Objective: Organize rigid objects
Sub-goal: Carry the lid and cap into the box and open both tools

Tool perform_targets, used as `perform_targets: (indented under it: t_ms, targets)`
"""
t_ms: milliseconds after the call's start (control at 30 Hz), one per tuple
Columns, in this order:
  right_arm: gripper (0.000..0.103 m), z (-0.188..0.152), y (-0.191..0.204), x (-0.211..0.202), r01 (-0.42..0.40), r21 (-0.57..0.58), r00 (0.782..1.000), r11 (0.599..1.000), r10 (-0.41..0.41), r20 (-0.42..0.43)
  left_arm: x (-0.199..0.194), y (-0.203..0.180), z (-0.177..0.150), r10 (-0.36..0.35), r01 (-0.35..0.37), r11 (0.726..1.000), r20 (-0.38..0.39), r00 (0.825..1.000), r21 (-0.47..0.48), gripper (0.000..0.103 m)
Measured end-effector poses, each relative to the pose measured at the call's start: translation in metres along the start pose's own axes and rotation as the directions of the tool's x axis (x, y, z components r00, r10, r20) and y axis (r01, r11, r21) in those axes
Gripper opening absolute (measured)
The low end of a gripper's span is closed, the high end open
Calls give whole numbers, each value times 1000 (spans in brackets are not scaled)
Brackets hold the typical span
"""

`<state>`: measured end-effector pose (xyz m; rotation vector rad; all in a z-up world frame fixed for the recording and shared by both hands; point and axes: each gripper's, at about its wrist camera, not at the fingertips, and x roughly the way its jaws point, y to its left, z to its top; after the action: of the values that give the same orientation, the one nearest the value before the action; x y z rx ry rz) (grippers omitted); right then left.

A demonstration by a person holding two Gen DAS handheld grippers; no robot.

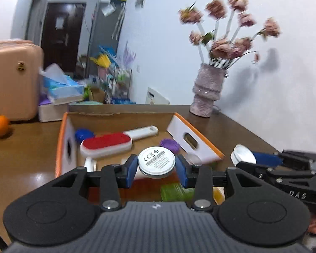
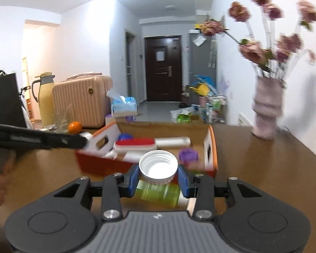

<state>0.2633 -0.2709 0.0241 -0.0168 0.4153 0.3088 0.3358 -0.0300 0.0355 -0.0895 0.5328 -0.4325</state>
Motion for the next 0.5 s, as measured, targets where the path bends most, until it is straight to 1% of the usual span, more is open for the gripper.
perform_targets:
  t_ms: [67,133,167,200,267,333,400,433,467,500]
  targets:
    - [39,32,-20,50,17,-45,997,999,-21,-74,51,11,25,30,-31,999,-63,998,-11,40]
    - [39,56,-36,95,50,-61,989,997,-58,-137,93,14,40,22,-21,1000,-112,994,6,40]
    - [39,69,-44,124,53,-74,981,996,-66,-182,115,15,45,12,-11,1000,-144,989,6,40]
    - [39,77,-50,144,54,-75,976,996,-69,-207,132,15,48,14,-14,1000,-170,985,-1,40]
    - [39,87,-56,187,74,-108,956,991,-101,-274,166,15,50,4,-4,1000,-217,976,3,41]
    - [39,89,-59,227,82,-139,932,987,-125,-339,189,17,49,6,-4,1000,-252,968,5,41]
    - [39,89,-62,259,101,-152,909,983,-153,-388,201,20,48,1,-2,1000,-263,965,-5,41]
    - [39,88,-65,269,107,-148,901,983,-159,-403,203,23,50,-16,10,1000,-276,961,-24,43]
    - [39,86,-69,277,106,-137,895,985,-155,-418,202,26,50,-33,22,999,-272,962,-43,50]
    - [40,86,-71,282,105,-131,894,986,-151,-422,198,28,50,-45,33,998,-257,965,-51,55]
